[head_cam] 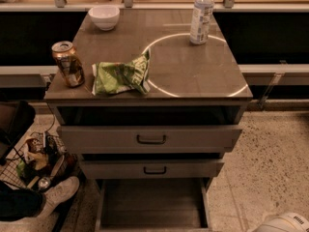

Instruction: Close bottom drawer

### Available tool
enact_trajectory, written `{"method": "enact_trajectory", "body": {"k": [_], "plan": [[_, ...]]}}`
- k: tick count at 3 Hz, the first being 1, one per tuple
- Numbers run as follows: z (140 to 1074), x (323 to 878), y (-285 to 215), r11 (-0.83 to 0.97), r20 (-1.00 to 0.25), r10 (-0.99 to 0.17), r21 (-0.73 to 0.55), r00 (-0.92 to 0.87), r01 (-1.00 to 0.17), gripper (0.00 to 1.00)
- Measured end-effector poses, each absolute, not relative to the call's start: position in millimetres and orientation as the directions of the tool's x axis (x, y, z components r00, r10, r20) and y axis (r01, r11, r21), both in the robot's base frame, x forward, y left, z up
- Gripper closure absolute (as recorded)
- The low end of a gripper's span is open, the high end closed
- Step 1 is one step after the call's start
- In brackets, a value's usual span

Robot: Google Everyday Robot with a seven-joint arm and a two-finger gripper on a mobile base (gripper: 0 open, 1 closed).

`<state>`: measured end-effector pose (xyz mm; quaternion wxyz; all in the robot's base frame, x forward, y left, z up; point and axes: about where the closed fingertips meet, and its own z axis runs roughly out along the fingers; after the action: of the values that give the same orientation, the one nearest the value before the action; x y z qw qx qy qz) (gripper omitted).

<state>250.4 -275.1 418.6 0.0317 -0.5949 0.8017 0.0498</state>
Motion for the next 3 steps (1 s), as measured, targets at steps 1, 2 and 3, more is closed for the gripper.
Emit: {"method": "enact_trajectory", "body": {"k": [1, 2, 3], "plan": [[418, 250, -275, 0.288, -0.109, -0.951, 0.043, -0.291, -0.957, 0.61], [418, 250, -275, 0.287, -0.109, -0.951, 0.044, -0.291, -0.957, 0.85], [398, 251, -272, 0.293, -0.112, -0.947, 0.077, -0.300, -0.953, 1.00]]}}
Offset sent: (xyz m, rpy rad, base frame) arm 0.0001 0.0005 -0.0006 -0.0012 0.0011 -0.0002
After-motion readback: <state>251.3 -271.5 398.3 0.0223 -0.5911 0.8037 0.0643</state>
